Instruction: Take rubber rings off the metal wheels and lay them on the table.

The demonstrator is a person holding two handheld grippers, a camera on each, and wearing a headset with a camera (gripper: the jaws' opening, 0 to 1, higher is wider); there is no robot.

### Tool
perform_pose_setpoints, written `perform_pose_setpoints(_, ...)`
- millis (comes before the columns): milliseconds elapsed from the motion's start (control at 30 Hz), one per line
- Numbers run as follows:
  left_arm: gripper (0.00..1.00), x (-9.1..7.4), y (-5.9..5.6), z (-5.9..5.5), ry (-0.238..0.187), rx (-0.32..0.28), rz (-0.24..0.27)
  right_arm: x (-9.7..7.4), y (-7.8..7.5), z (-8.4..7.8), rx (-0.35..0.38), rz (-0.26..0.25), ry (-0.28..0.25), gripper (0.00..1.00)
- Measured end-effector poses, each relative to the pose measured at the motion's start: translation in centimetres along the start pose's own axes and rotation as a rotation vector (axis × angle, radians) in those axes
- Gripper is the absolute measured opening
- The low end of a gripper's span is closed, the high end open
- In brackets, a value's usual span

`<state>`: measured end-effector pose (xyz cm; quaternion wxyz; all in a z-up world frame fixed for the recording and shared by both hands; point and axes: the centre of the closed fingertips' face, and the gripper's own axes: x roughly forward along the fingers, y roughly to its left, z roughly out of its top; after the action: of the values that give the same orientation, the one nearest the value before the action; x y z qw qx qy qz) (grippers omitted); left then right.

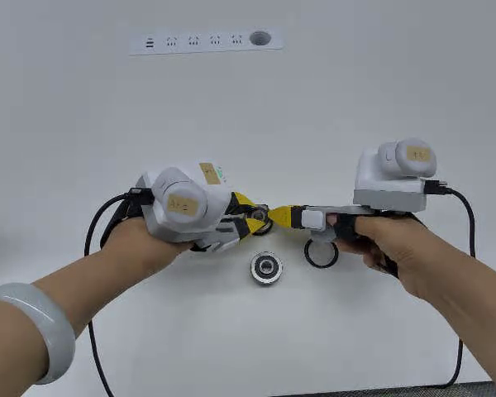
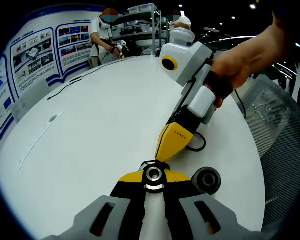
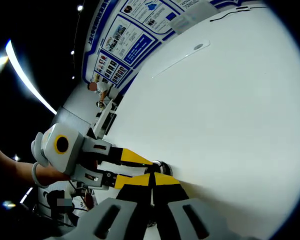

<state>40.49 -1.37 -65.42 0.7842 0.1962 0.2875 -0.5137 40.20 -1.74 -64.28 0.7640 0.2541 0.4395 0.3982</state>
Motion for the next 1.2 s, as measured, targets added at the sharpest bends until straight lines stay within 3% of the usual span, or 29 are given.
perform_pose_setpoints(133,0.13,0.0,0.0,0.0,0.001,0.000,0.001,0.0,0.4,0.0,0.002,0.013,-0.001,0.02)
perform_pose_setpoints(200,0.13,0.0,-0.1,0.0,0.002,0.000,0.001,0.1,1.5,0.2,0.015,0.054,-0.014,0.02)
perform_pose_setpoints(267,0.13,0.0,0.0,0.0,0.002,0.001,0.001,0.2,1.5,0.2,-0.016,0.036,-0.007,0.02)
perform_pose_setpoints(933,0.14,0.0,-0.1,0.1,0.007,0.021,0.009,0.2,1.0,0.4,0.018,0.015,-0.037,0.02)
perform_pose_setpoints(1200,0.18,-1.0,0.1,0.4,-0.013,0.033,0.023,0.1,0.5,0.4,0.025,-0.002,-0.039,0.02)
